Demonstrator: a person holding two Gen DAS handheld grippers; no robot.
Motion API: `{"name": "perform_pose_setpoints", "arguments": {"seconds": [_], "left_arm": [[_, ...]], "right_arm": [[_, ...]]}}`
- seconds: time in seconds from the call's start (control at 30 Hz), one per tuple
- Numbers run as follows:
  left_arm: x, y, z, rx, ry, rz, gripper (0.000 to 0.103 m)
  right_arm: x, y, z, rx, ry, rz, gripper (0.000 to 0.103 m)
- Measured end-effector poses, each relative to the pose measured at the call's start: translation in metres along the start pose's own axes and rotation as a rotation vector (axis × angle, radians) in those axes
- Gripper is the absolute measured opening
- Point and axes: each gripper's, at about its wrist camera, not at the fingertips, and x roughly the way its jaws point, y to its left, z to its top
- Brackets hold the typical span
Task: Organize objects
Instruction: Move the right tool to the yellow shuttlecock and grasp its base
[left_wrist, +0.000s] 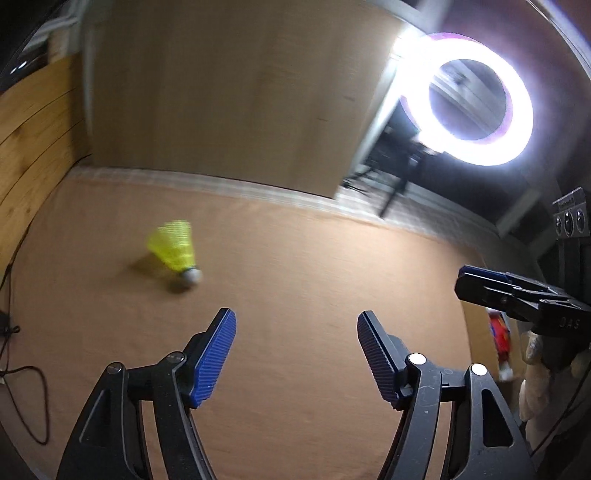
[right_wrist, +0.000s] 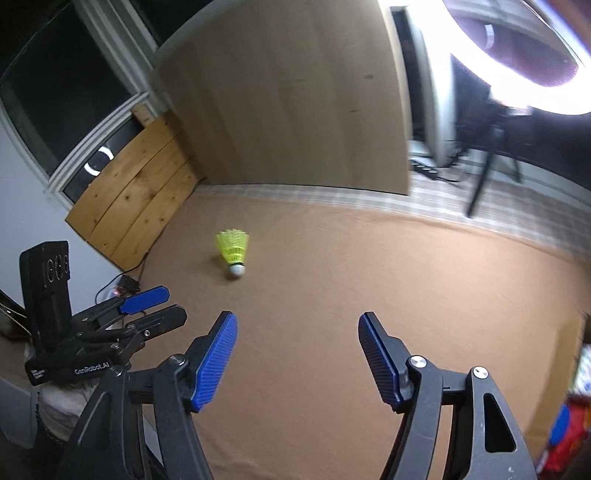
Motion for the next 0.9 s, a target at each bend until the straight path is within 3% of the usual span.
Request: {"name": "perform_pose_setpoints", "arguments": {"seconds": [0.17, 0.37, 0.9], "left_arm": [[0.016, 0.062, 0.015, -0.063, 0.007, 0.048, 0.077], [0.048, 0.111, 0.026, -0.135, 0.033, 0.018, 0.077], [0.141, 0.164, 0.03, -0.209, 0.103, -0.075, 0.078]], "right_arm": [[0.056, 0.02, 0.027, 0.013, 0.069, 0.047, 0.068], [0.119, 0.046, 0.049, -0.035, 0.122, 0.052, 0.068], [0.255, 0.08, 0.077, -0.047, 0.267, 0.083, 0.069]]}}
